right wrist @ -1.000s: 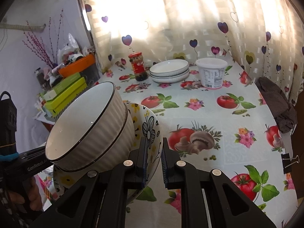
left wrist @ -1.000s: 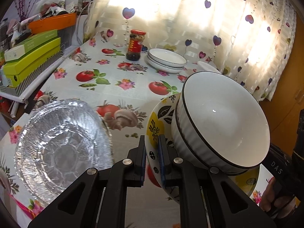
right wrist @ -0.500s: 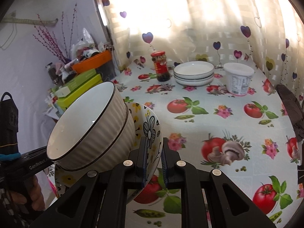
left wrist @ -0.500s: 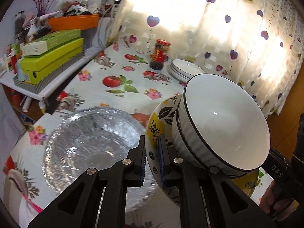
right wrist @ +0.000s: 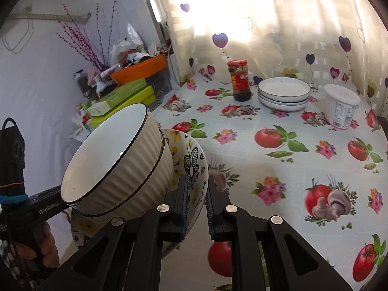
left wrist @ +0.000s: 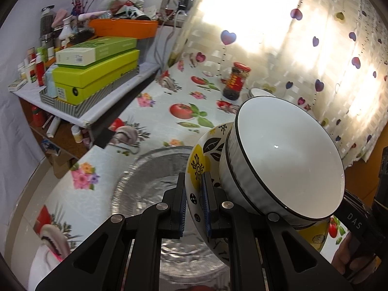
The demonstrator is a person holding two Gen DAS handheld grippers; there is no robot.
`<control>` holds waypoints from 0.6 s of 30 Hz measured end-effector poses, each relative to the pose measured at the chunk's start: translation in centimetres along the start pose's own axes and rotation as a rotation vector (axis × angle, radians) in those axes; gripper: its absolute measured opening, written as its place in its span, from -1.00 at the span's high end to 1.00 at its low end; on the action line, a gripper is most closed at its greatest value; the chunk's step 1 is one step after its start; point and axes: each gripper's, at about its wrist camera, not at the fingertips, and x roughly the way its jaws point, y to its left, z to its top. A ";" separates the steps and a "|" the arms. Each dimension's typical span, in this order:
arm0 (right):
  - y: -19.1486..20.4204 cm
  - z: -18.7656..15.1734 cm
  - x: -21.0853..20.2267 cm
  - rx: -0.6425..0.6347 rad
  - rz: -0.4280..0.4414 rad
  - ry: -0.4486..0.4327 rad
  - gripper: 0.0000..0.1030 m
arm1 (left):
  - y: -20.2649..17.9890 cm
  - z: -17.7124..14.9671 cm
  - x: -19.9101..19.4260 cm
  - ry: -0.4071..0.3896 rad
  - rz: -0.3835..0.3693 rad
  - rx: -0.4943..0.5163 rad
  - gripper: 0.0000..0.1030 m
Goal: Organize plates and bowls
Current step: 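Lift the floral plate with bowls using both tools, carry toward foil pans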
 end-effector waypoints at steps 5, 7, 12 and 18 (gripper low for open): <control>1.6 0.2 1.2 -0.016 0.019 0.016 0.74 | 1.9 0.2 -0.3 -0.006 0.020 -0.021 0.78; 2.1 0.2 1.7 -0.023 0.026 0.024 0.73 | 2.6 0.1 -0.4 -0.007 0.028 -0.029 0.78; 3.0 -0.1 2.7 -0.024 0.045 0.044 0.73 | 3.8 -0.2 -0.5 -0.003 0.049 -0.043 0.78; 4.0 -0.7 3.6 -0.049 0.055 0.063 0.73 | 5.0 -0.8 -0.5 0.003 0.061 -0.056 0.78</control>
